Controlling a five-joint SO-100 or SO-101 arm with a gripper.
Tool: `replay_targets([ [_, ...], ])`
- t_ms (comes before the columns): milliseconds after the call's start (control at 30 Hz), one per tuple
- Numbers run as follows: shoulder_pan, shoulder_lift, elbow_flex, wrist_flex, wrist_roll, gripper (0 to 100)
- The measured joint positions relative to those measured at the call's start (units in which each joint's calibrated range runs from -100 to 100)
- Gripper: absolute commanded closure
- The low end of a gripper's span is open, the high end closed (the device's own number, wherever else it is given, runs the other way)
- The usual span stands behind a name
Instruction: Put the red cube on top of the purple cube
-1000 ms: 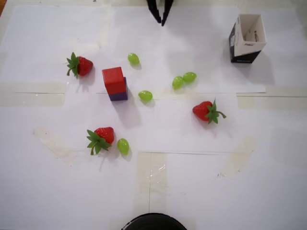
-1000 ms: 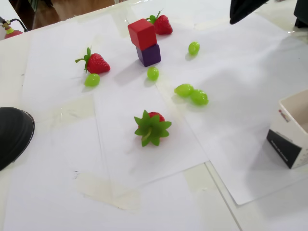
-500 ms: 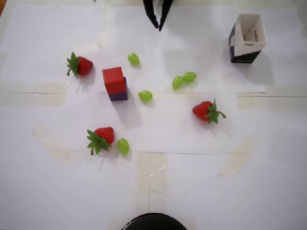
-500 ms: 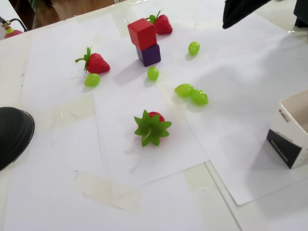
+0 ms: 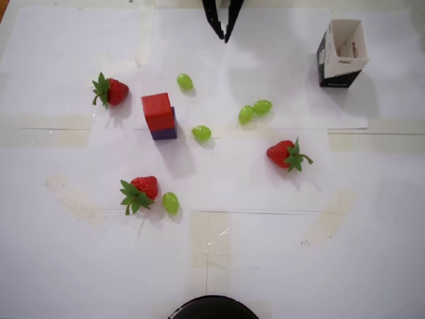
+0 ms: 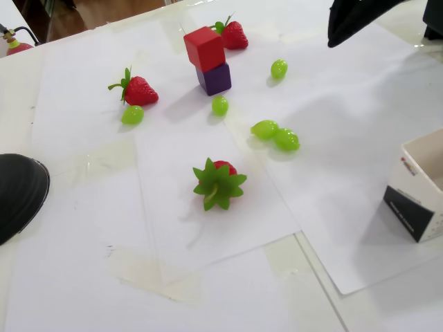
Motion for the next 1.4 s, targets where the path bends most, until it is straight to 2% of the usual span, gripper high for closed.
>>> replay_targets([
  [1133, -0.45, 0.00, -0.54, 0.63, 0.63, 100],
  [1400, -0.60, 0.00, -0.54, 4.19, 0.29, 100],
])
